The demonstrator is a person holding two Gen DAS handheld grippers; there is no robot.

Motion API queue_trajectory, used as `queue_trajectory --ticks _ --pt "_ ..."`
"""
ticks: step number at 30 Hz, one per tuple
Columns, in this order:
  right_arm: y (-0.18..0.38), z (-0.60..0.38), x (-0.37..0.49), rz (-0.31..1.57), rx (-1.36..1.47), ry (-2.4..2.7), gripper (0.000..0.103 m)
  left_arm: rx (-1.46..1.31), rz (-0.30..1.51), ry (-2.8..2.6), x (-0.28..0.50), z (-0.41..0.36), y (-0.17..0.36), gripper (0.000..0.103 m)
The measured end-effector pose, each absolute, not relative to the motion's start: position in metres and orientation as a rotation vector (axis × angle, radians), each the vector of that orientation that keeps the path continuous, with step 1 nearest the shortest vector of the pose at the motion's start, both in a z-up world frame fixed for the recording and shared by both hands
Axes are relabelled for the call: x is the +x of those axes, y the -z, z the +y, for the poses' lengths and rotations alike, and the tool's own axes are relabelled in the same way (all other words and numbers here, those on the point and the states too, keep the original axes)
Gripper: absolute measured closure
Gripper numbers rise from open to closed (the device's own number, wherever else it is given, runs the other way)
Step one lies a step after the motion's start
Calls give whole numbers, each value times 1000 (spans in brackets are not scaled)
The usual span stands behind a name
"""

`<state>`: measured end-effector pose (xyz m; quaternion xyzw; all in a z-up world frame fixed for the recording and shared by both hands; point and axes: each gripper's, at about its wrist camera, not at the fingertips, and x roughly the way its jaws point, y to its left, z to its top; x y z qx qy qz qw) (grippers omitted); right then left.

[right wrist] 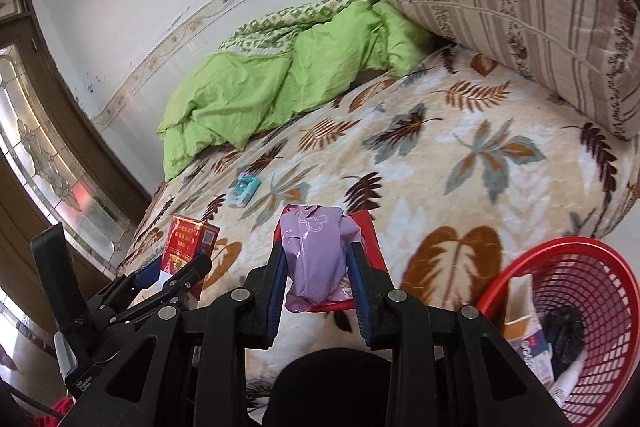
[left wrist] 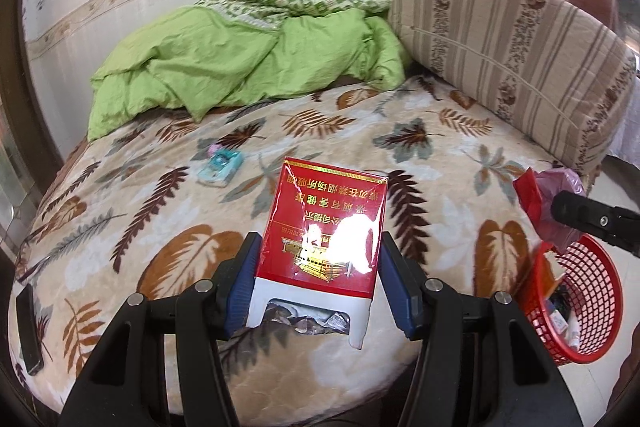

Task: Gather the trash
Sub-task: 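Carry both packets to the red wastebasket and open both grippers over it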

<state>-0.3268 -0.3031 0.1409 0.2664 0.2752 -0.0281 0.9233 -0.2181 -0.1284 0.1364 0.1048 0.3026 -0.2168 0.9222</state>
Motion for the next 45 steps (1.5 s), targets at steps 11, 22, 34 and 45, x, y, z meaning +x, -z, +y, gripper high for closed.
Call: queue_trajectory --ticks 11,22,34,45 --pt "-131 -343 -364 570 611 170 71 263 617 557 -236 -177 -140 47" --pt "-129 -384 -402 548 660 291 71 313 610 679 -258 -228 -142 47" --pt "-123 -405 -431 543 698 367 70 359 634 789 -276 -264 -134 47" --pt "-115 -423 -452 548 735 435 70 349 763 983 -283 -297 -120 47"
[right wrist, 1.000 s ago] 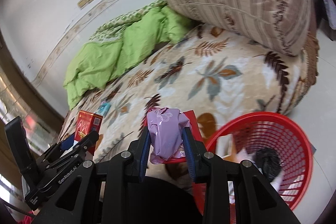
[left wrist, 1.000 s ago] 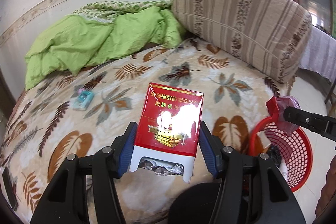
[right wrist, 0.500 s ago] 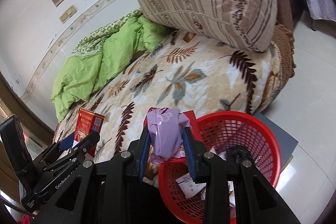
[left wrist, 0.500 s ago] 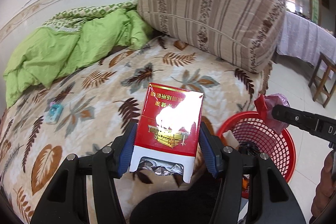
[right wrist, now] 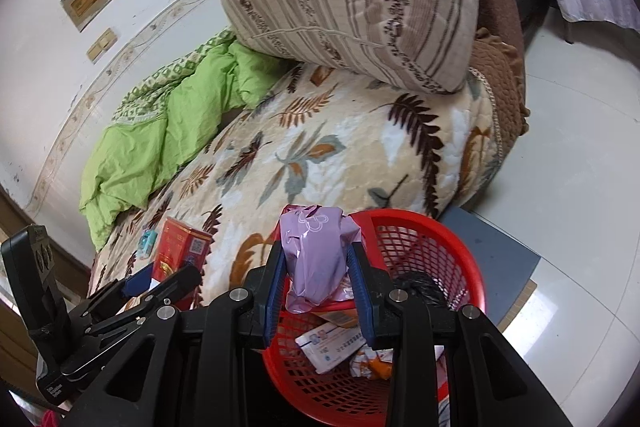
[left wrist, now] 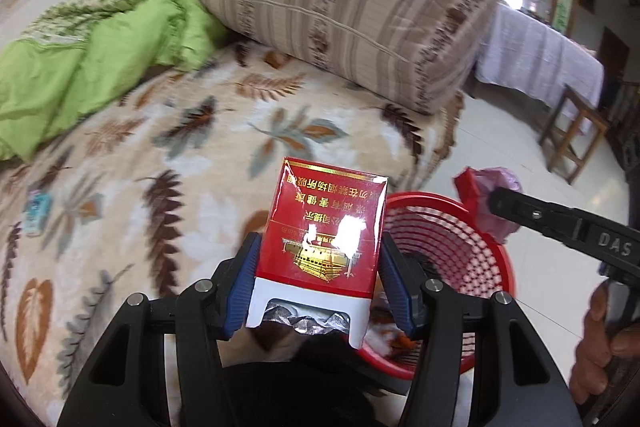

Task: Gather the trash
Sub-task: 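Carry both packets to the red wastebasket and open both grippers over it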

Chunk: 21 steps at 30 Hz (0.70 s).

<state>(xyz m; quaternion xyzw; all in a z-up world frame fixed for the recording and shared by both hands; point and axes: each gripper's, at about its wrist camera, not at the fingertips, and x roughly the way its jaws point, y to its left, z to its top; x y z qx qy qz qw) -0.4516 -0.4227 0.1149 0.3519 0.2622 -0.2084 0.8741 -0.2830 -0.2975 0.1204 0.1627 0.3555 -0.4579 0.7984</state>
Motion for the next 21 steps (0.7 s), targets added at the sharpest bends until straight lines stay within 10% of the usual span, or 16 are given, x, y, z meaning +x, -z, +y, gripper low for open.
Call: queue_trajectory --ticks 21 --pt "-131 -408 -452 616 557 734 23 337 678 1024 -290 -265 -139 13"
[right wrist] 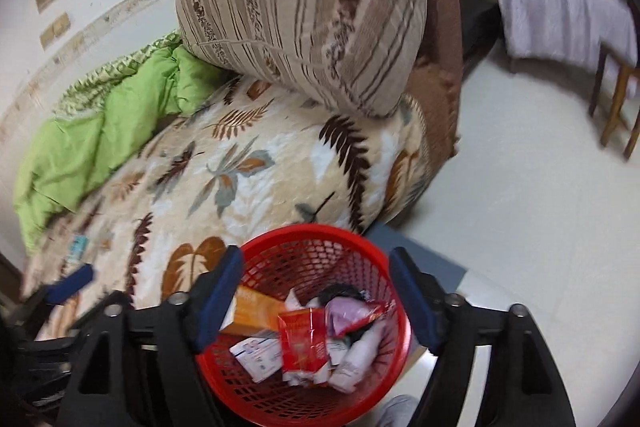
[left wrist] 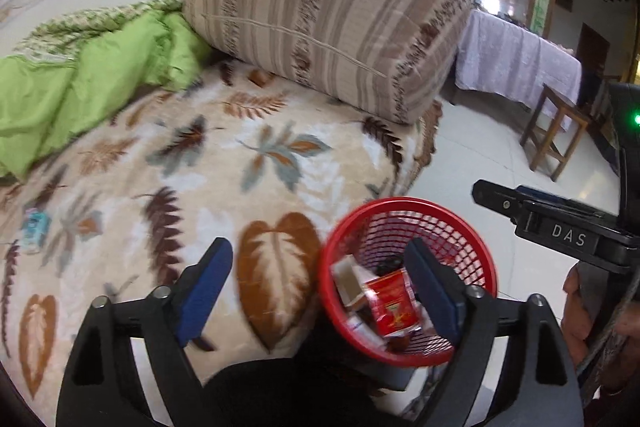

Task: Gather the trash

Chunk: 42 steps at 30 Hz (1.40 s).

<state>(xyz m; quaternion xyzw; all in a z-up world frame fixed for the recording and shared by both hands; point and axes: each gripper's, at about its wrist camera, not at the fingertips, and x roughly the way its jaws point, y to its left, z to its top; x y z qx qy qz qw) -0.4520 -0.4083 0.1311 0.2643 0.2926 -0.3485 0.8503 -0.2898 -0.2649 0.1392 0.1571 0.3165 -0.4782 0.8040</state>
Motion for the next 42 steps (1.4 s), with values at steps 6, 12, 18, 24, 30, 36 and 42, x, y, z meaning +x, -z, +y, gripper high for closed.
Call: queue_trajectory --ticks 6,12,18,24,30,36,42 --pt "-148 -363 -439 596 439 965 5 307 635 936 -278 -217 -147 6" --pt "-148 -318 -436 594 423 870 3 292 622 825 -270 -174 -144 4" --pt "-142 -300 -430 650 369 890 3 343 562 743 -277 -152 -137 0" --pt "-144 -293 -431 647 344 918 3 409 538 691 -281 -153 -129 0" --pt "-143 -294 -429 659 339 913 3 401 560 699 -279 -155 -126 0" --pt "-141 -295 -428 671 348 906 3 391 576 694 -277 -156 -124 0" --pt "-140 -295 -428 675 350 900 3 375 588 712 -278 -156 -123 0"
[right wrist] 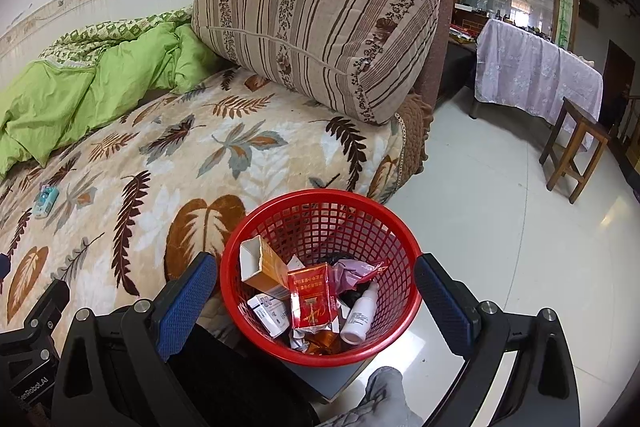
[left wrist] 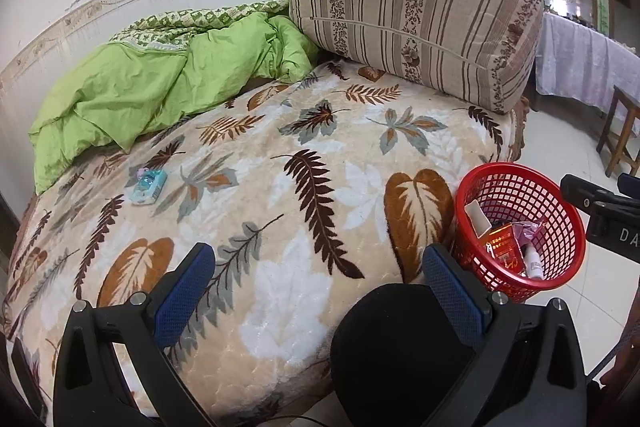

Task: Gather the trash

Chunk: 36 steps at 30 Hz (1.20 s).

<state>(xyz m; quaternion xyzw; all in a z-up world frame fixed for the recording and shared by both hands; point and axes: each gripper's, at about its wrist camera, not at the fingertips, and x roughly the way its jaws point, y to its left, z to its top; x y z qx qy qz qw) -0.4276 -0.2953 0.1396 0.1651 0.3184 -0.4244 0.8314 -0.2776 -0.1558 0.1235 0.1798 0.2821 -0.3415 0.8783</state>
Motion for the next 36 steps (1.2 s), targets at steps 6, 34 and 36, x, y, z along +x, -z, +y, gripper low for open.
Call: queue_trajectory --ticks 6,34,36 --pt "-139 -295 -426 679 350 898 3 380 586 718 -279 -156 -123 0" --pt "-135 -294 -427 686 354 897 3 370 579 730 -281 -155 -125 0" --pt "-135 -294 -427 686 354 897 3 370 578 730 -281 -155 -125 0"
